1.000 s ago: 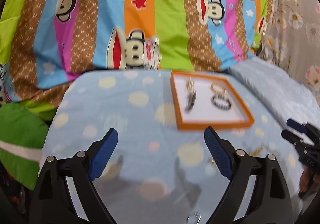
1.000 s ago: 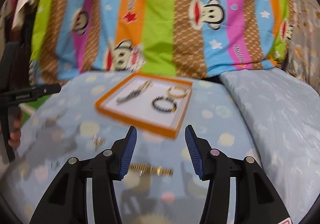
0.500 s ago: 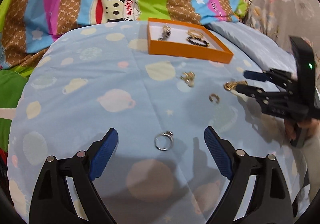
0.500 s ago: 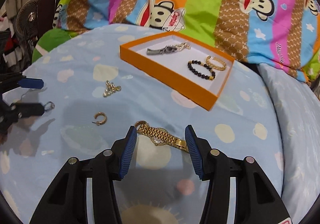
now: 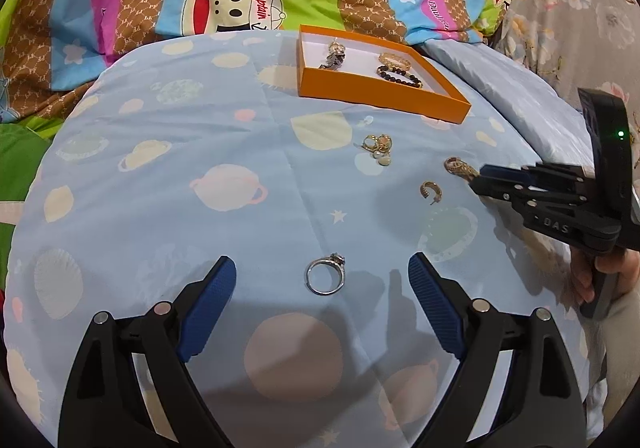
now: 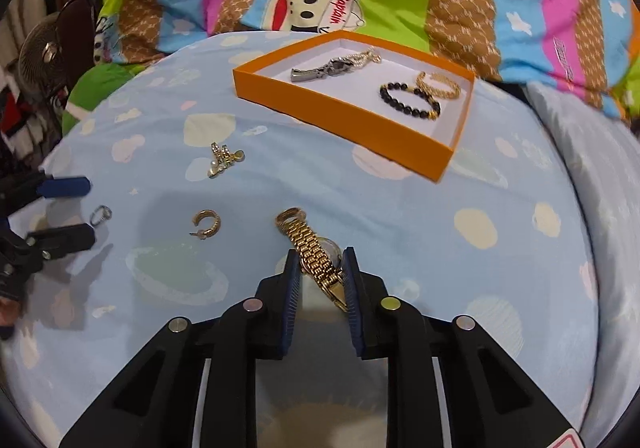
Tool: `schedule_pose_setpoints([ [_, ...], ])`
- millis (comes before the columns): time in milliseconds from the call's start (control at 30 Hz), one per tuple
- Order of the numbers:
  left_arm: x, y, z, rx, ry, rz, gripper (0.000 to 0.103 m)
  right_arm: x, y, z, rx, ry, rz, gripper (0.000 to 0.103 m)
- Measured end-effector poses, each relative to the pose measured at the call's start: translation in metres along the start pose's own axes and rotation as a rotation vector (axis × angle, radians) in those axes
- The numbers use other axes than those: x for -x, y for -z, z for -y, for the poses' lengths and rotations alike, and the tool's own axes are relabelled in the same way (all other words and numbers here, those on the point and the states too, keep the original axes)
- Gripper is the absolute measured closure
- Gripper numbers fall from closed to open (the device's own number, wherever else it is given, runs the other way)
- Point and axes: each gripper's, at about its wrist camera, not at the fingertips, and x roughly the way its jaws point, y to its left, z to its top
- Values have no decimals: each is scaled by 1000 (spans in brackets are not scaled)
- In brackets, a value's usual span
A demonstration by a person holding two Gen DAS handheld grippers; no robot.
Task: Organize jewelry
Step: 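Close the right tool on the gold link watch, then grasp the silver ring with the left tool while the right lifts the gold watch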
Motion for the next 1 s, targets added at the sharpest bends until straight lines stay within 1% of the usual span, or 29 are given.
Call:
schedule_pose_setpoints([
  [133, 0, -1, -2, 13, 7, 0, 17, 8, 12, 0, -143, -109, -26, 84],
  [233, 0, -1, -2, 12, 7, 1, 17, 11, 21, 9, -301, -254, -49, 85],
  [267, 0, -1, -2, 12, 6, 1, 17, 11, 23, 13, -337, -271, -50, 85],
  [300, 0, -1, -2, 11, 7, 0, 17, 12, 25, 15, -359, -267, -46, 85],
  [367, 1, -1, -3, 11, 9, 2, 17, 16, 28, 17, -382, -219, -29, 85],
  [433, 1, -1, -3, 11, 11, 0, 17, 22, 29, 17, -383, -141, -5, 83],
  [467, 1, -1, -2, 12, 11, 1, 17, 25, 28, 15, -374, -95, 4, 80],
  [500, 1, -1, -3, 13, 12, 1, 17, 26, 28, 12, -360, -55, 14, 80],
  [600, 1, -1, -2, 11, 11, 1, 17, 31, 28, 7, -315, 31, 45, 78],
  [633, 1, -1, -2, 13, 11, 1, 17, 34, 28, 3, -291, 46, 57, 78],
  [700, 1, -1, -2, 15, 13, 0, 17, 36, 29, -3, -252, 50, 68, 77],
  [767, 1, -1, -2, 15, 13, 0, 17, 36, 29, -9, -203, 55, 62, 77],
  [867, 1, 0, -2, 11, 11, 0, 17, 27, 27, -14, -152, 113, 41, 77],
  [1000, 2, 1, -1, 9, 14, 0, 17, 21, 25, -17, -123, 166, 32, 77],
])
